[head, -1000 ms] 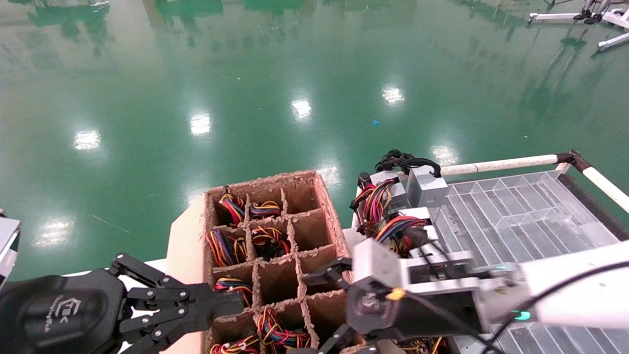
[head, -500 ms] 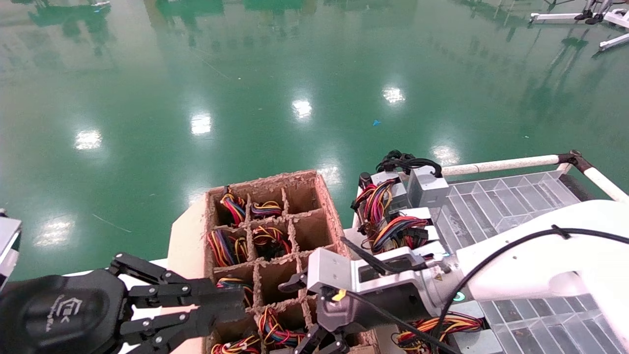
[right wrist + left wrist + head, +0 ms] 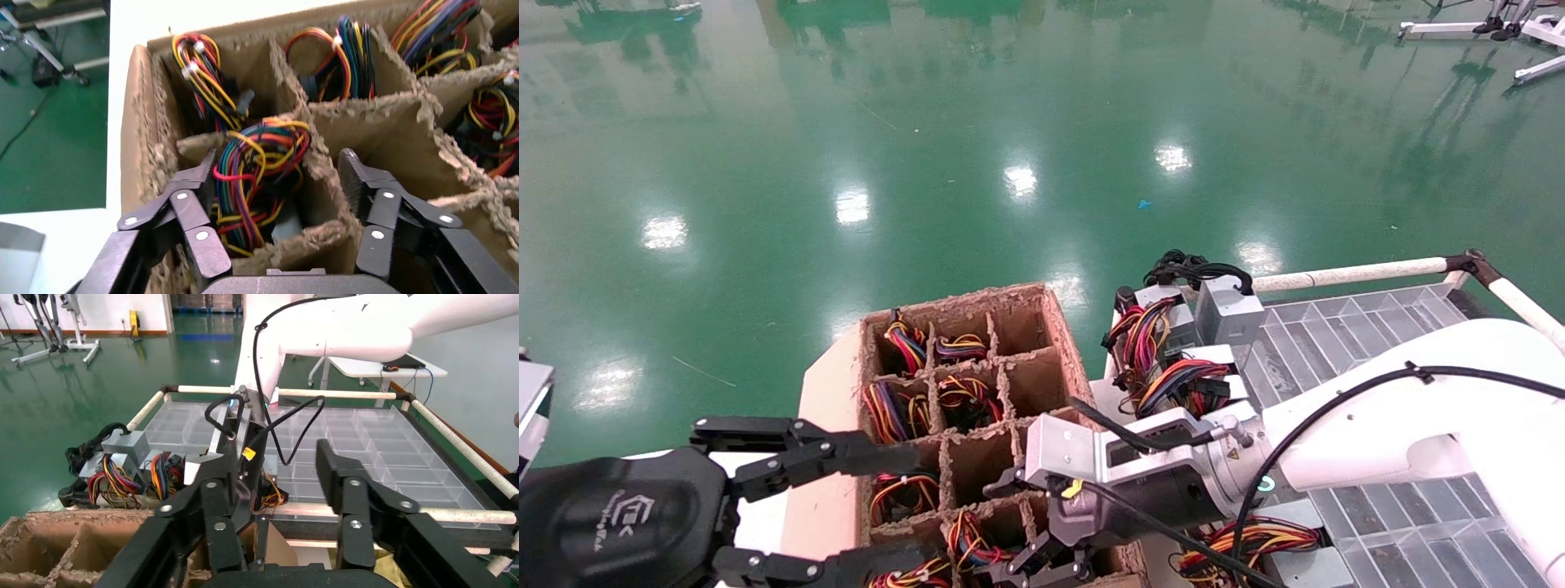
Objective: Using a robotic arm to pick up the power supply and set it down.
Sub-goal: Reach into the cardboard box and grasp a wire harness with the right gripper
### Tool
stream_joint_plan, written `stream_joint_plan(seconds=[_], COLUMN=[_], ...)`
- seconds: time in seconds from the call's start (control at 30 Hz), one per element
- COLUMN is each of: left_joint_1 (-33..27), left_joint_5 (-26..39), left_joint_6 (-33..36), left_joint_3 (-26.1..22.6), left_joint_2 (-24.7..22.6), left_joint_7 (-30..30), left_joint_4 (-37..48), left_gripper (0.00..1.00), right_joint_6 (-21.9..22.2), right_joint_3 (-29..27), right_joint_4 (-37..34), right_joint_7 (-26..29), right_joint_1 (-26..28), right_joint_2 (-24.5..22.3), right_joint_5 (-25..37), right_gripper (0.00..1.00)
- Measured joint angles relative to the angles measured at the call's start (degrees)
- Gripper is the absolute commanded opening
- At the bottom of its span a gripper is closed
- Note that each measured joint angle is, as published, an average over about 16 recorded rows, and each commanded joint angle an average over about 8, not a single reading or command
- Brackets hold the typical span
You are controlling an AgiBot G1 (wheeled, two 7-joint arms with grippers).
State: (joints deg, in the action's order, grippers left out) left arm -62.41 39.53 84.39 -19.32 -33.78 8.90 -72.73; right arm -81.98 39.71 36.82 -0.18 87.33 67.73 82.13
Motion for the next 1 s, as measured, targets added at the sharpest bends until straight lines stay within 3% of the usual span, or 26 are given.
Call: stream_joint_plan(seconds=[0.63,1.0], left_joint_1=[0.0,0.0], left_joint_5=[0.0,0.0], left_joint_6=[0.0,0.0], left_joint_3=[0.0,0.0], left_joint_2=[0.0,0.0], left_joint_7=[0.0,0.0], left_joint_4=[0.0,0.0], left_gripper=[1.0,1.0], right_joint_6=[0.5,-0.3], right_joint_3=[0.9,-1.4], right_joint_4=[2.1,7.2], right_joint_7=[1.6,4.4], right_joint_1=[0.5,0.0], right_joint_2=[-0.2,-3.2], right_joint_5=[1.7,-1.7], right_gripper=[0.0,0.0])
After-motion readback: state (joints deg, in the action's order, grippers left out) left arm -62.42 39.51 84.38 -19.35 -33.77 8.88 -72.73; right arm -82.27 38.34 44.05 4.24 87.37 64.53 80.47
